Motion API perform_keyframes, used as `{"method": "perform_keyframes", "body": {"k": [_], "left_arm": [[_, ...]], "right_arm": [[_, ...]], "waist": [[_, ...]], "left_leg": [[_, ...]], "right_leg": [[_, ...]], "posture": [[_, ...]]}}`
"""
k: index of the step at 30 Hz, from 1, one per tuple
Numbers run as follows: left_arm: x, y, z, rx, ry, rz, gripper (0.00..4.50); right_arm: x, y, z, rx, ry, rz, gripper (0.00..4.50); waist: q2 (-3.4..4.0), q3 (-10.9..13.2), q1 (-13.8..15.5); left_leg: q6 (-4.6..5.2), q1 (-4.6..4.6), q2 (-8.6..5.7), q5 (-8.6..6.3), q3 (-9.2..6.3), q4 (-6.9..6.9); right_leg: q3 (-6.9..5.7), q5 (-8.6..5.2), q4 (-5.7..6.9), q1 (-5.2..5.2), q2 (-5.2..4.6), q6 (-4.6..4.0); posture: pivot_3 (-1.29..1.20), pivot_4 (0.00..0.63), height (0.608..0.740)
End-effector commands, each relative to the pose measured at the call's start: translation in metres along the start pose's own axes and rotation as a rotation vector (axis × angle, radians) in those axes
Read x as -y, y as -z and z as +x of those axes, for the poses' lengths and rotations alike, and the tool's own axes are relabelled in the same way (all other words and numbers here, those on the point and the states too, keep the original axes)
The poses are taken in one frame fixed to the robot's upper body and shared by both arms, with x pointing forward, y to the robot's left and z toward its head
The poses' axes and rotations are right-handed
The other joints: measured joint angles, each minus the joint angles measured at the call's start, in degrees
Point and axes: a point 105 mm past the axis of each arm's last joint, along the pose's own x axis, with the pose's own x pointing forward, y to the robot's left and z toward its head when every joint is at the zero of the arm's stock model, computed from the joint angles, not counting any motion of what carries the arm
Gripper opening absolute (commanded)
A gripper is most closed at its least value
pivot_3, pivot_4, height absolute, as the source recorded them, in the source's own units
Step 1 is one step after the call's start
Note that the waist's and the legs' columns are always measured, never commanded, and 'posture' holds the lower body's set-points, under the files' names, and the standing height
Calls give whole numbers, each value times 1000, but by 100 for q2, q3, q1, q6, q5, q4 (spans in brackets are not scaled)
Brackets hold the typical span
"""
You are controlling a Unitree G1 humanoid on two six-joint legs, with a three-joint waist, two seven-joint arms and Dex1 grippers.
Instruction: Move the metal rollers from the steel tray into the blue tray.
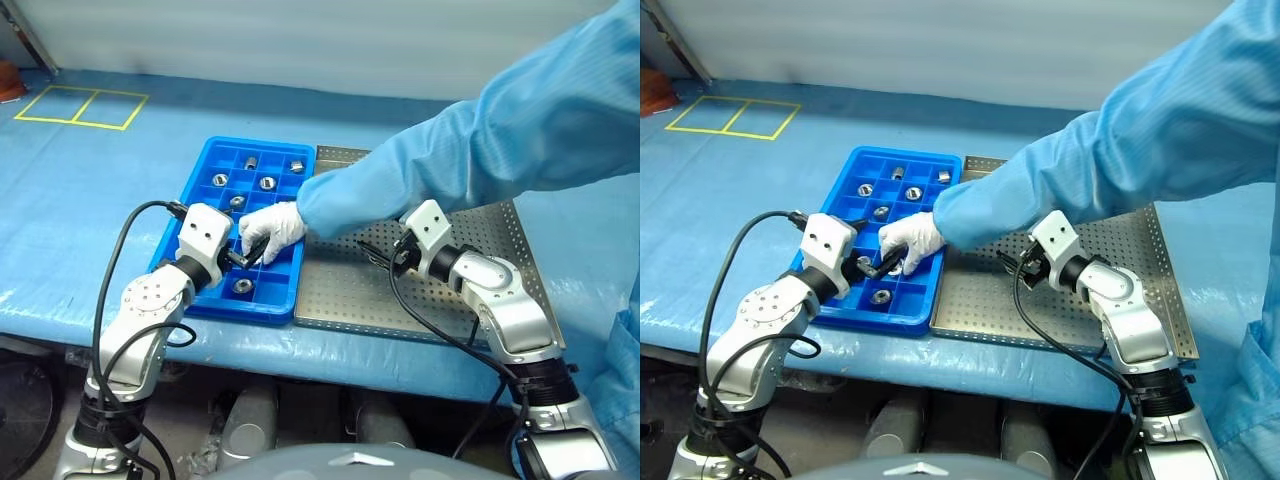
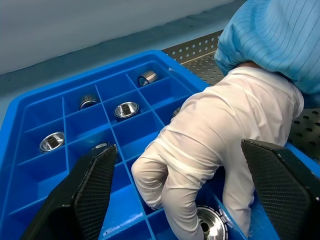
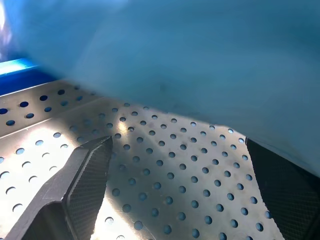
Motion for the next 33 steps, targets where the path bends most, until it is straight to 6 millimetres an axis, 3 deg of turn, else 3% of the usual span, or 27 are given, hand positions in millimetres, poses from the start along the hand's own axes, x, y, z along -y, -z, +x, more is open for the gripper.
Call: {"method": "perform_keyframes", "body": {"k": [1,33], "left_arm": [[0,-18,-4,66,-6,32,4369],[3,-16,-4,64,8,20,4369]], "right_arm": [[1,-13,-1,44,4,-29,4474],[-3,-13,-1,36,-3,-25,4474]], "waist": [[0,0,0],[0,0,2]], "left_leg": [[0,0,0,0,0,0],[0,0,0,0,0,0]], "right_leg": [[0,0,0,0,0,0],[0,0,0,0,0,0]], "posture": [[305,150,740],[303,150,740]]}}
